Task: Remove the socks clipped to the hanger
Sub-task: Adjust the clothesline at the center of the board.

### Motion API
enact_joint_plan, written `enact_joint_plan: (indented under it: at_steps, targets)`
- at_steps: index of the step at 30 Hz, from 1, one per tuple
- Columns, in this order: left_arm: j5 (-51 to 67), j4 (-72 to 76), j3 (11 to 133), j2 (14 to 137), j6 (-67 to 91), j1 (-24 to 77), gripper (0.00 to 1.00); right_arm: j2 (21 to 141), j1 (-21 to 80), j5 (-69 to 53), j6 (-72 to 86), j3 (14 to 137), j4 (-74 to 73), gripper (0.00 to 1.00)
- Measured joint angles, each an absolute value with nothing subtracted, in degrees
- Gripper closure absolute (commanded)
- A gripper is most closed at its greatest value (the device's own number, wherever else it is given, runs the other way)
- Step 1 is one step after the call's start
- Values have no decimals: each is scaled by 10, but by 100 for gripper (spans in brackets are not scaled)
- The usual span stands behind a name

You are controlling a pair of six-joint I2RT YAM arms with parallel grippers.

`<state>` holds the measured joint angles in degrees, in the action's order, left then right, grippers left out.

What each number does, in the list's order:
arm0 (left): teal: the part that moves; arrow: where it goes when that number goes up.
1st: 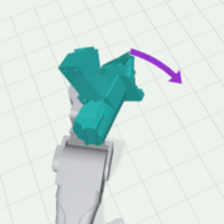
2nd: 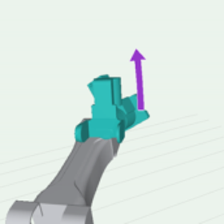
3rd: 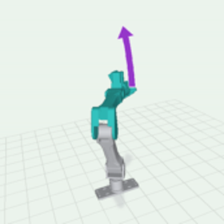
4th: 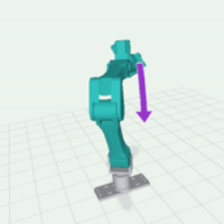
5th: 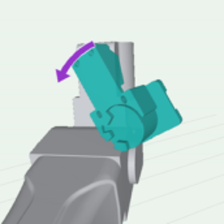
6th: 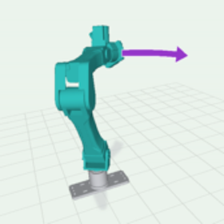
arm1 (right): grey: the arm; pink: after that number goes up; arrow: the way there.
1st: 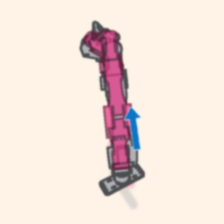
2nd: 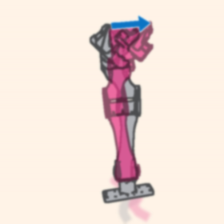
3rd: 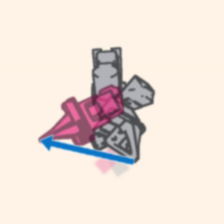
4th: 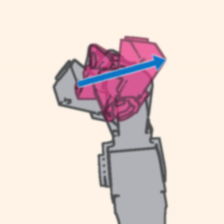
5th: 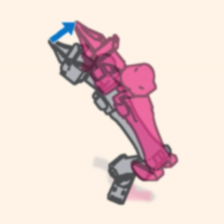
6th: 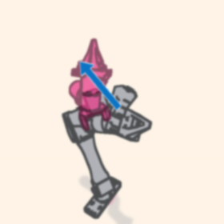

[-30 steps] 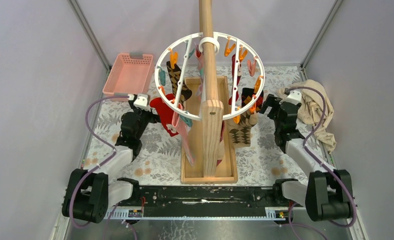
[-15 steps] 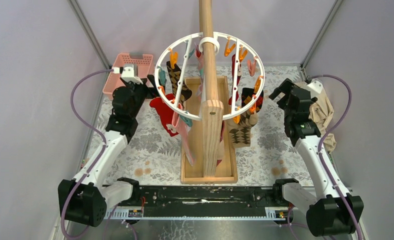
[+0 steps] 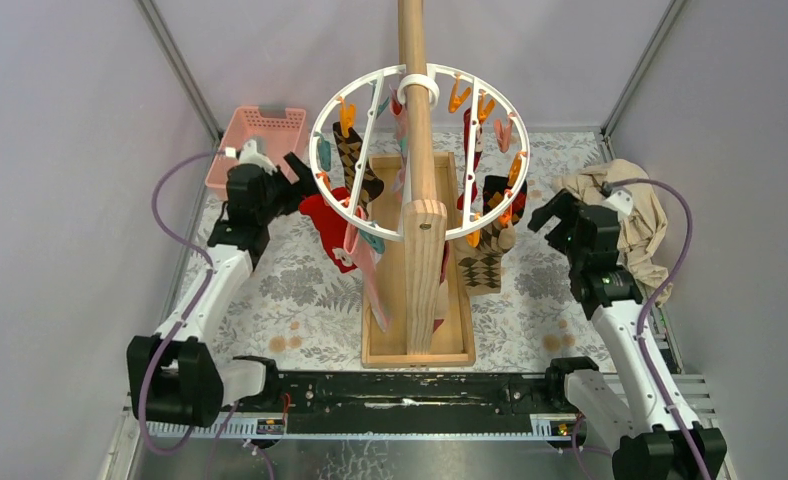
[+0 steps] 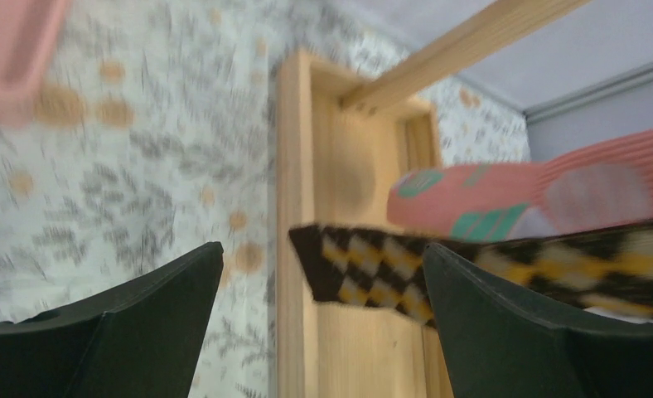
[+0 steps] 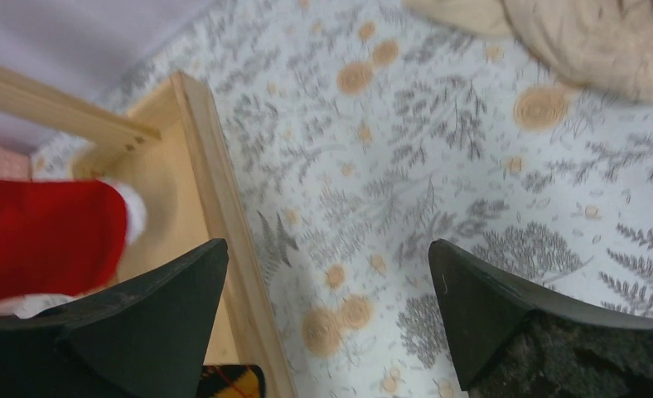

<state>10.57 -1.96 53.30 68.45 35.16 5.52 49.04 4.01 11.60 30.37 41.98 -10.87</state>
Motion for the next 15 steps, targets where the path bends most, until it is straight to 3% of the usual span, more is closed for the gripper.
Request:
enact_joint_plan:
  at_steps: [6, 15]
  targets:
    - [170, -13, 458, 737, 389, 48, 2, 552, 40, 62, 303, 377, -112, 17]
    - [70, -62, 491, 776, 358, 153, 2, 722, 101, 9, 295, 405, -98, 18]
